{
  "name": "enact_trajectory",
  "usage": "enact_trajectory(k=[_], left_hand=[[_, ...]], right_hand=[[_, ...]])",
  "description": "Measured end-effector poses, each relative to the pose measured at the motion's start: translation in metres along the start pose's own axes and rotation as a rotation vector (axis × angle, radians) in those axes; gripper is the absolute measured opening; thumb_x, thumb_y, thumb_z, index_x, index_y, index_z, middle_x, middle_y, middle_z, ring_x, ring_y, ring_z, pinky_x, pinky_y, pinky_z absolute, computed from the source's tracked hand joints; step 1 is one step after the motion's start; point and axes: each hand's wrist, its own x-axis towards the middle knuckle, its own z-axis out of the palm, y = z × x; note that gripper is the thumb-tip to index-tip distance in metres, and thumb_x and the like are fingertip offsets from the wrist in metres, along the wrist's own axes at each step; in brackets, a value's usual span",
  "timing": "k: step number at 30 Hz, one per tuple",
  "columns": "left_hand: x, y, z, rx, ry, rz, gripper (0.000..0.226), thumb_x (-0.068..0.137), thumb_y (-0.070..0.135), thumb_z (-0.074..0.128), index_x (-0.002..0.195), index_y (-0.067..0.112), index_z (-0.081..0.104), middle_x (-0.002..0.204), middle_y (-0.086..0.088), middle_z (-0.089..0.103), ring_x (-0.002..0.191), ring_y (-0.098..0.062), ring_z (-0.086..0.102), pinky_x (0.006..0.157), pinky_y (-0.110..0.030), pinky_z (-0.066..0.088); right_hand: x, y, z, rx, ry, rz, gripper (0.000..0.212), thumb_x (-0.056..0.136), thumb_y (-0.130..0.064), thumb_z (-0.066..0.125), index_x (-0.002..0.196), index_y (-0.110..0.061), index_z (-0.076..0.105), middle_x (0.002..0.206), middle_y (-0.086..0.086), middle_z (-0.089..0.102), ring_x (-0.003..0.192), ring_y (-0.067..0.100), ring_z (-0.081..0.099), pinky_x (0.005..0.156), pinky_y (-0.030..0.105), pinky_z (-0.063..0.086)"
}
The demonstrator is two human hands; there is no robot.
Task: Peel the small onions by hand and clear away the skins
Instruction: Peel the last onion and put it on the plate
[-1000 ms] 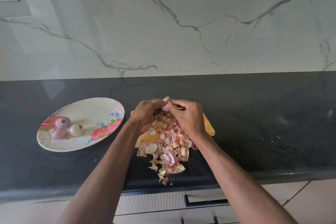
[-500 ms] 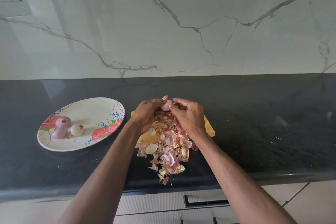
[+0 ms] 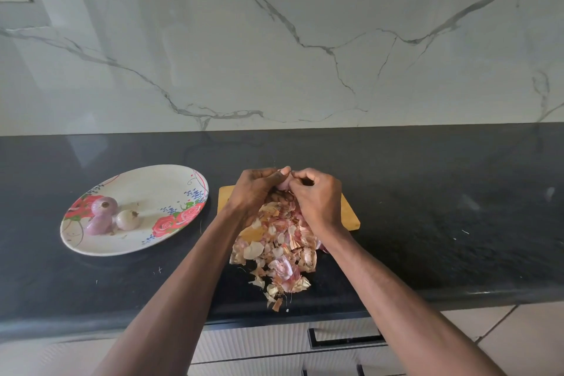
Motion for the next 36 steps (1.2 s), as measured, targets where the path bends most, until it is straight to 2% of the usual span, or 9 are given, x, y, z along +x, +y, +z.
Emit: enact_trajectory(k=[5, 8, 12, 15, 17, 22, 28, 31, 36], left_hand=[[-0.001, 0.002, 0.000, -0.098, -0.013, -0.039, 0.032, 0.096, 0.017, 0.064, 0.107, -0.013, 0.067, 0.090, -0.021, 0.069, 0.067, -0.024, 0.066, 0.059, -0.025, 0.058], [-0.001, 0.005, -0.001, -0.210, -0.004, -0.097, 0.020, 0.099, 0.015, 0.061, 0.108, -0.002, 0.067, 0.091, -0.015, 0.071, 0.064, -0.020, 0.065, 0.053, -0.023, 0.056], [0.002, 0.004, -0.008, -0.269, 0.048, -0.102, 0.020, 0.097, 0.016, 0.063, 0.110, 0.002, 0.068, 0.091, -0.010, 0.070, 0.071, -0.013, 0.062, 0.059, -0.021, 0.055], [0.005, 0.004, -0.009, -0.347, 0.080, -0.108, 0.032, 0.097, 0.014, 0.062, 0.120, -0.008, 0.062, 0.093, -0.016, 0.071, 0.077, -0.020, 0.068, 0.068, -0.024, 0.059], [0.004, 0.004, -0.007, -0.336, 0.073, -0.116, 0.032, 0.099, 0.012, 0.060, 0.123, -0.009, 0.059, 0.094, -0.019, 0.071, 0.076, -0.023, 0.070, 0.068, -0.027, 0.061], [0.004, 0.005, -0.003, -0.220, 0.030, -0.078, 0.024, 0.104, 0.007, 0.049, 0.122, 0.003, 0.064, 0.094, -0.016, 0.072, 0.070, -0.019, 0.069, 0.066, -0.028, 0.061], [0.001, 0.006, 0.000, -0.140, -0.032, -0.043, 0.022, 0.101, 0.013, 0.056, 0.111, -0.002, 0.069, 0.095, -0.019, 0.069, 0.077, -0.021, 0.070, 0.071, -0.028, 0.060], [0.001, 0.007, 0.001, -0.179, -0.032, -0.078, 0.023, 0.104, 0.016, 0.051, 0.108, 0.003, 0.071, 0.095, -0.014, 0.074, 0.082, -0.021, 0.072, 0.074, -0.029, 0.061], [0.004, 0.004, 0.006, -0.131, 0.000, -0.041, 0.025, 0.102, 0.016, 0.056, 0.115, -0.002, 0.067, 0.097, -0.014, 0.073, 0.083, -0.021, 0.070, 0.077, -0.029, 0.060]], right_hand=[[0.005, 0.000, -0.001, 0.042, 0.003, 0.083, 0.005, 0.084, -0.012, 0.078, 0.080, -0.015, 0.078, 0.072, -0.010, 0.072, 0.067, 0.003, 0.066, 0.061, 0.025, 0.056], [0.011, 0.003, -0.002, 0.057, 0.058, 0.195, 0.008, 0.088, -0.012, 0.072, 0.083, -0.013, 0.078, 0.074, -0.008, 0.073, 0.070, 0.005, 0.068, 0.065, 0.026, 0.056], [0.008, 0.003, -0.004, 0.105, 0.021, 0.227, 0.026, 0.090, -0.028, 0.071, 0.066, -0.020, 0.071, 0.056, -0.010, 0.066, 0.053, 0.014, 0.064, 0.053, 0.030, 0.049], [0.008, 0.002, -0.003, 0.249, -0.080, 0.316, 0.012, 0.088, -0.025, 0.076, 0.092, -0.014, 0.078, 0.075, 0.001, 0.076, 0.060, 0.022, 0.072, 0.058, 0.033, 0.057], [0.011, 0.004, -0.001, 0.226, -0.078, 0.318, 0.022, 0.086, -0.027, 0.078, 0.104, -0.014, 0.079, 0.089, -0.001, 0.078, 0.075, 0.016, 0.075, 0.068, 0.033, 0.060], [0.011, 0.005, -0.001, 0.059, -0.062, 0.164, 0.028, 0.085, -0.031, 0.079, 0.108, -0.014, 0.079, 0.101, -0.005, 0.078, 0.094, 0.000, 0.071, 0.086, 0.023, 0.057], [0.005, 0.004, 0.000, -0.028, -0.108, 0.004, 0.016, 0.089, -0.032, 0.075, 0.093, -0.017, 0.080, 0.077, -0.015, 0.073, 0.071, 0.009, 0.071, 0.063, 0.038, 0.060], [0.008, 0.010, 0.005, -0.073, -0.074, -0.022, 0.027, 0.093, -0.042, 0.071, 0.082, -0.019, 0.078, 0.067, -0.007, 0.071, 0.060, 0.019, 0.067, 0.051, 0.045, 0.052], [0.009, 0.014, 0.008, -0.171, -0.031, -0.056, 0.039, 0.095, -0.049, 0.061, 0.074, -0.018, 0.073, 0.059, -0.001, 0.066, 0.052, 0.023, 0.062, 0.044, 0.045, 0.048]])
